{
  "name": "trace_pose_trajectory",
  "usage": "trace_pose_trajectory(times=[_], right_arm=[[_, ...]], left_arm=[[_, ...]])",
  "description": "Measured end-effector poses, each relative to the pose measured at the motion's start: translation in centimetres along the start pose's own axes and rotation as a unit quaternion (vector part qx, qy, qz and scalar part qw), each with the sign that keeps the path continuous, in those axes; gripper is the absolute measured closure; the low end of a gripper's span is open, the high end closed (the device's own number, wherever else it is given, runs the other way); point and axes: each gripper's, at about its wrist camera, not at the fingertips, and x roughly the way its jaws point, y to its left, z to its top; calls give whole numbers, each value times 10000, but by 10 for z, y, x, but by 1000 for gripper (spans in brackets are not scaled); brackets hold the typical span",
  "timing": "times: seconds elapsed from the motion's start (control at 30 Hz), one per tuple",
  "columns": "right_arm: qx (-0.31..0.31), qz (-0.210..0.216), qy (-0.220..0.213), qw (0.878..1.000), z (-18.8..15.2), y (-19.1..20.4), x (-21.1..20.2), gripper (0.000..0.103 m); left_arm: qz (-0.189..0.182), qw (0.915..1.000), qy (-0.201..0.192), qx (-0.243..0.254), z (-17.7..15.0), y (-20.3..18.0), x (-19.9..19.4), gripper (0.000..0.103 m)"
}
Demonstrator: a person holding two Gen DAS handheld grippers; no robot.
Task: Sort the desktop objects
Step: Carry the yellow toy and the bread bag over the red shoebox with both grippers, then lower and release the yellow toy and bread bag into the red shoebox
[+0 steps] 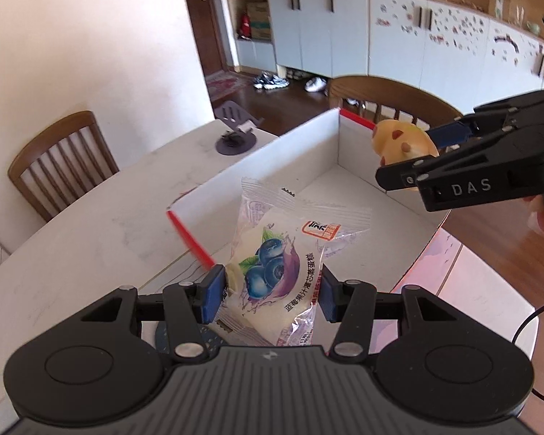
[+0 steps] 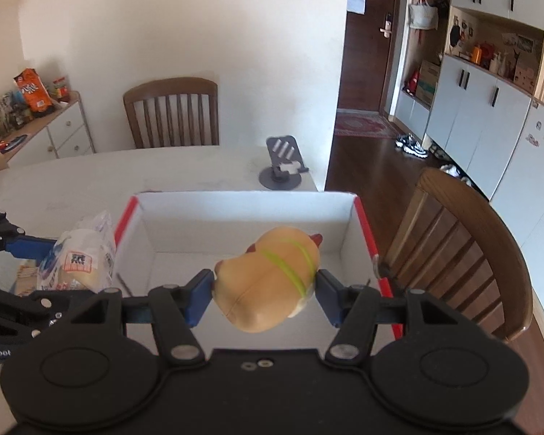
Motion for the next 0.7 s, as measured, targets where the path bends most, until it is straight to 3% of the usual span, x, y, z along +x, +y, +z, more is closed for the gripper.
trace_pose_trajectory(times=[0.4,0.7], right_arm=[[90,353,667,9971,13,-31,64,42],[-86,480,1163,9920,14,-28,104,41]], left_arm=[[-115,9960,536,706,24,-23,61,52],[-170,9889,1105,981,26,-39,95,51]])
